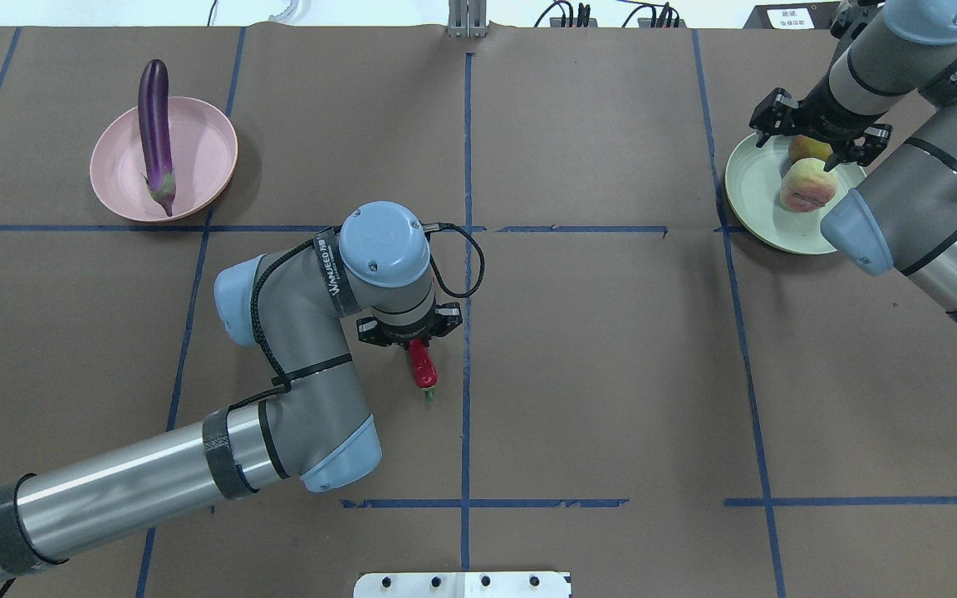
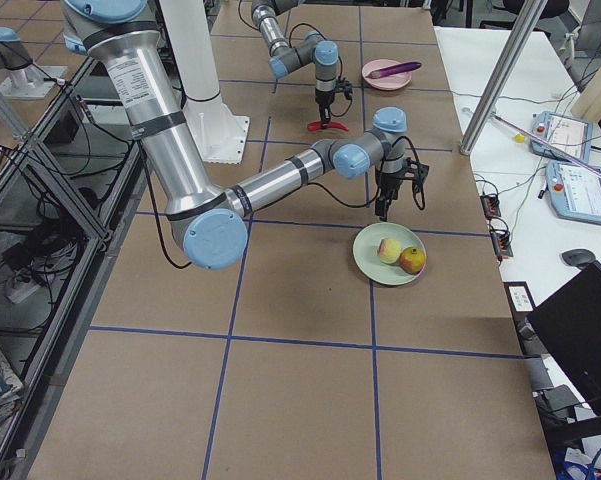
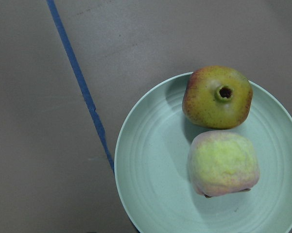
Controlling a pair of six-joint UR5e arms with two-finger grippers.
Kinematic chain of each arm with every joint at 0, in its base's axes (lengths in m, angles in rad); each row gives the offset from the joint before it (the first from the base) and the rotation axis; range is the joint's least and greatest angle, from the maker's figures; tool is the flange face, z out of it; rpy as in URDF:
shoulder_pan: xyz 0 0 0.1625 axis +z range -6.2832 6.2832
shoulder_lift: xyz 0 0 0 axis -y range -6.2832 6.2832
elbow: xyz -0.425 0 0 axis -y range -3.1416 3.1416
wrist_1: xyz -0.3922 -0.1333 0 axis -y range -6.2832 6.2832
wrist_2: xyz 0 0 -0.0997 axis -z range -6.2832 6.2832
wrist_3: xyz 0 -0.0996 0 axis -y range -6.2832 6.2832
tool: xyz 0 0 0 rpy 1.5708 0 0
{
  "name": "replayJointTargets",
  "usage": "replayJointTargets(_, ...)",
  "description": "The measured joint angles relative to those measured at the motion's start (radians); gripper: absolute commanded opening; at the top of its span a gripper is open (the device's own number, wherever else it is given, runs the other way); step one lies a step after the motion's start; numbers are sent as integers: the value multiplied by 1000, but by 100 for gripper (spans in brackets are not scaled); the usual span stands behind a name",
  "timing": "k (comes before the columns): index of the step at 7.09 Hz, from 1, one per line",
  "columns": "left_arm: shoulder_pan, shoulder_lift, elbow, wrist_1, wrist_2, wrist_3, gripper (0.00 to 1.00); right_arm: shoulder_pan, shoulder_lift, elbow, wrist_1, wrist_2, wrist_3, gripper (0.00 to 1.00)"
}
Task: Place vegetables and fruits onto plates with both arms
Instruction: 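Carry the peach to green plate with right gripper while left gripper grasps red chili, then lower the chili onto pink plate with left gripper while right gripper releases peach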
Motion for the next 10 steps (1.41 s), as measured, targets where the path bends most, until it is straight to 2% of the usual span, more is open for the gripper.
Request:
replayJointTargets(2,-153,117,-122,-6,-4,63,0,1,-57,95,-1,30,1,100)
replayJointTargets(3,-242,147,-105,-12,-6,101,0,1,-100,154,-1,53,1,100)
replayJointTargets(5,-359,141,66,-80,-11,212,4,1,-162,227,-1,77,7,100)
replayJointTargets(6,-387,120,178,-134,-12,237,27,1,-178,242,-1,79,14,100)
replayJointTargets(7,-408,100,275,-186,-12,247,99,1,-185,249,-1,80,18,100)
replayJointTargets(9,-437,72,386,-270,-17,281,100,1,-188,260,-2,81,32,100)
replayJointTargets(10,-458,78,381,-291,-65,297,100,1,-191,279,-23,83,50,100)
